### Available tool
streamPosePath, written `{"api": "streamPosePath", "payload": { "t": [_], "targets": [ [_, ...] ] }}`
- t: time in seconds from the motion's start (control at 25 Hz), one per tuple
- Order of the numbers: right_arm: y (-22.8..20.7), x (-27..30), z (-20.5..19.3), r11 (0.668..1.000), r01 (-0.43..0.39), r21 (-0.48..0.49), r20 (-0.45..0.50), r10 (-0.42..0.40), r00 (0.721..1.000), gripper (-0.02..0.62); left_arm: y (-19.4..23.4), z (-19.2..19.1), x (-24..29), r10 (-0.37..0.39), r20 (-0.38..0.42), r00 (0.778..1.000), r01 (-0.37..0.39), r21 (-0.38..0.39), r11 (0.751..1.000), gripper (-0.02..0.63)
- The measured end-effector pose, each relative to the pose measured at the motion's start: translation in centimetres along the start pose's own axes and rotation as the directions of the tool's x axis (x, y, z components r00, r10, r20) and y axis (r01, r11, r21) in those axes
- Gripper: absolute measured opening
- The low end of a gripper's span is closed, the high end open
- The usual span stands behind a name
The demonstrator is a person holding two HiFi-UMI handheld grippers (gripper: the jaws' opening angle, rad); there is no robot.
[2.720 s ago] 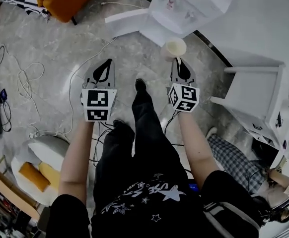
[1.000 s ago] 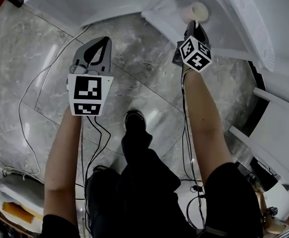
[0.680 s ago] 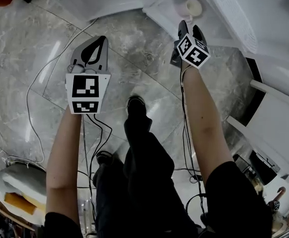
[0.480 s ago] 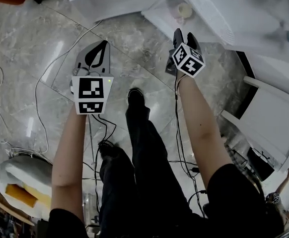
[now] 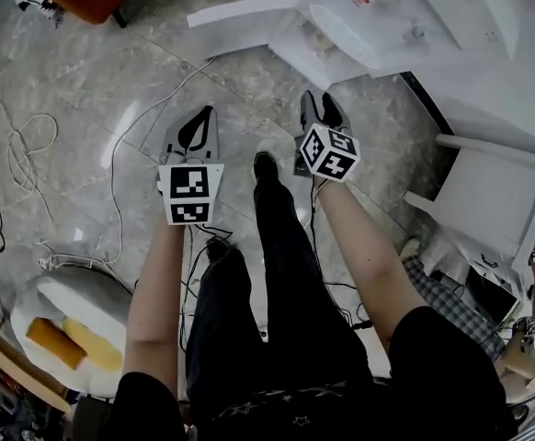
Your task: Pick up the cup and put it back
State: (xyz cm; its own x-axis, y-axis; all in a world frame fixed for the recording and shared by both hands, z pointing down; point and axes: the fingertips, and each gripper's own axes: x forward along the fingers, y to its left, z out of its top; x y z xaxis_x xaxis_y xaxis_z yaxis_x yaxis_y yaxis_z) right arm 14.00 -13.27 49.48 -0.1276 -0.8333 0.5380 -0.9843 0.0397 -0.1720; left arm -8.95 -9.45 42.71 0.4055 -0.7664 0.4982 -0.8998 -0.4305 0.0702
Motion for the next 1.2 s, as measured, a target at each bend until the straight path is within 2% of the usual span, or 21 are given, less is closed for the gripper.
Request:
{"api": "streamPosePath", "payload": {
  "t": [0.2, 0.4, 0.52, 0.64, 0.8, 1.0, 1.2],
  "targets": [
    [5.0, -9.5, 4.3, 0.999, -0.013, -0.029, 0.067, 0.015, 0.998, 0.158, -0.6, 3.8, -8.9, -0.011, 0.042, 0.999, 0.011, 0.000, 1.000, 0.011],
    [8.5, -20.7, 8.0, 0.995, -0.011, -0.096, 0.137, 0.024, 0.990, 0.085, -2.7, 7.1, -16.6, -0.051, 0.055, 0.997, 0.048, 0.043, 0.998, 0.011],
    [9.8, -27.8, 8.5, 0.990, -0.010, -0.139, 0.143, 0.030, 0.989, 0.083, -4.3, 8.4, -21.3, -0.066, 0.055, 0.996, 0.062, 0.064, 0.996, 0.011],
    [10.5, -33.2, 8.8, 0.982, -0.017, -0.189, 0.137, 0.044, 0.990, 0.075, -5.8, 9.2, -24.7, -0.078, 0.063, 0.995, 0.075, 0.044, 0.996, 0.011],
    [10.3, -37.2, 9.5, 0.976, -0.022, -0.215, 0.147, 0.055, 0.988, 0.008, -8.0, 8.6, -28.0, -0.095, 0.050, 0.994, 0.094, 0.023, 0.995, 0.011],
    [9.5, -39.6, 10.7, 0.983, -0.026, -0.181, 0.170, 0.057, 0.984, 0.006, -10.2, 7.5, -31.4, -0.065, 0.040, 0.997, 0.065, 0.003, 0.998, 0.011],
    [9.9, -44.1, 12.0, 0.973, -0.078, -0.219, 0.213, 0.125, 0.969, 0.006, -12.4, 7.0, -35.5, 0.008, 0.058, 0.998, -0.006, -0.022, 1.000, 0.011]
  ]
}}
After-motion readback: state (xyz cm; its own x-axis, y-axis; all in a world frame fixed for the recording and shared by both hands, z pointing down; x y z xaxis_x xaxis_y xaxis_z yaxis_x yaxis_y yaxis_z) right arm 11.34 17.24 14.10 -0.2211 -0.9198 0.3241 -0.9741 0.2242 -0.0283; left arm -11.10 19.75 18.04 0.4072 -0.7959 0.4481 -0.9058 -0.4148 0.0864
